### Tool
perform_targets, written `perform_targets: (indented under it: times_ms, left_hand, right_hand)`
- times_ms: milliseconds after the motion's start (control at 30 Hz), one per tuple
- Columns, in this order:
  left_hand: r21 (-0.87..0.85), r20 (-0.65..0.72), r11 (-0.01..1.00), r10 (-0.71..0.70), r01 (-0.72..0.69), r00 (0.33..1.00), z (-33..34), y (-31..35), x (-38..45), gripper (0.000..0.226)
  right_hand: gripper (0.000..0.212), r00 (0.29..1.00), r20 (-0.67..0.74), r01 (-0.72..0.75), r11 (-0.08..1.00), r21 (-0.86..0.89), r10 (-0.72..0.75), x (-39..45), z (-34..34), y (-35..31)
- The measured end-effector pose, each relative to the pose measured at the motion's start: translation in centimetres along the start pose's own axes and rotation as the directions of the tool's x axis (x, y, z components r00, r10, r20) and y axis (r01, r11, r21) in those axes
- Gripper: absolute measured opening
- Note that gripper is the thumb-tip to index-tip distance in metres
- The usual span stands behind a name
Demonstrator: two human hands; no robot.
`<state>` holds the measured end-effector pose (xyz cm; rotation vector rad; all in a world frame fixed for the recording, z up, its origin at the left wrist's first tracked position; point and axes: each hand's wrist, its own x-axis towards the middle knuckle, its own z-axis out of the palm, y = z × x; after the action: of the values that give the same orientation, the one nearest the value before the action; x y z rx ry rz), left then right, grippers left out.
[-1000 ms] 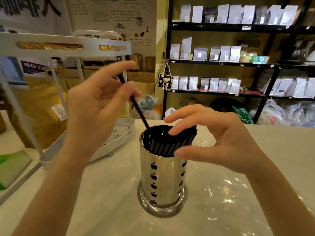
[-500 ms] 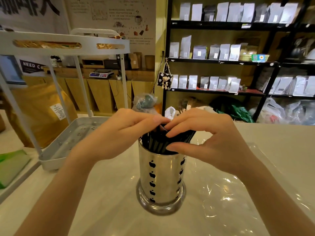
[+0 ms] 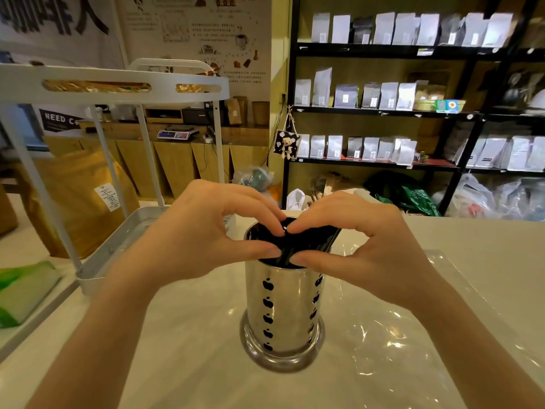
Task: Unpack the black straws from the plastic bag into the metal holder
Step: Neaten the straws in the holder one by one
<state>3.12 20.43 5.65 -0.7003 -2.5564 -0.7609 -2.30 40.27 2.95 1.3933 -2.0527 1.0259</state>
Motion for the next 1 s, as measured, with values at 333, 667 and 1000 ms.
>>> perform_targets:
  times_ms: [333, 667, 1000]
  left_hand:
    - [0.008, -0.007, 1.0, 0.03, -0.03, 1.0, 0.2, 0.1, -0.1, 0.015]
    - [-0.013, -0.02, 1.0, 0.017, -0.017, 1.0, -0.2, 0.2, -0.3, 0.015]
    - [-0.018, 0.025, 1.0, -0.023, 0.023, 0.999, -0.1, 0.2, -0.2, 0.014]
  right_hand:
    - [0.015, 0.993, -0.072, 0.076, 0.985, -0.154, -0.088, -0.1, 1.0, -0.8]
    - [0.011, 0.995, -0.08, 0.053, 0.996, -0.073, -0.059, 0.1, 1.1, -0.9]
    - [0.016, 0.995, -0.095, -0.007, 1.0, 0.019, 0.008, 0.9, 0.0, -1.6]
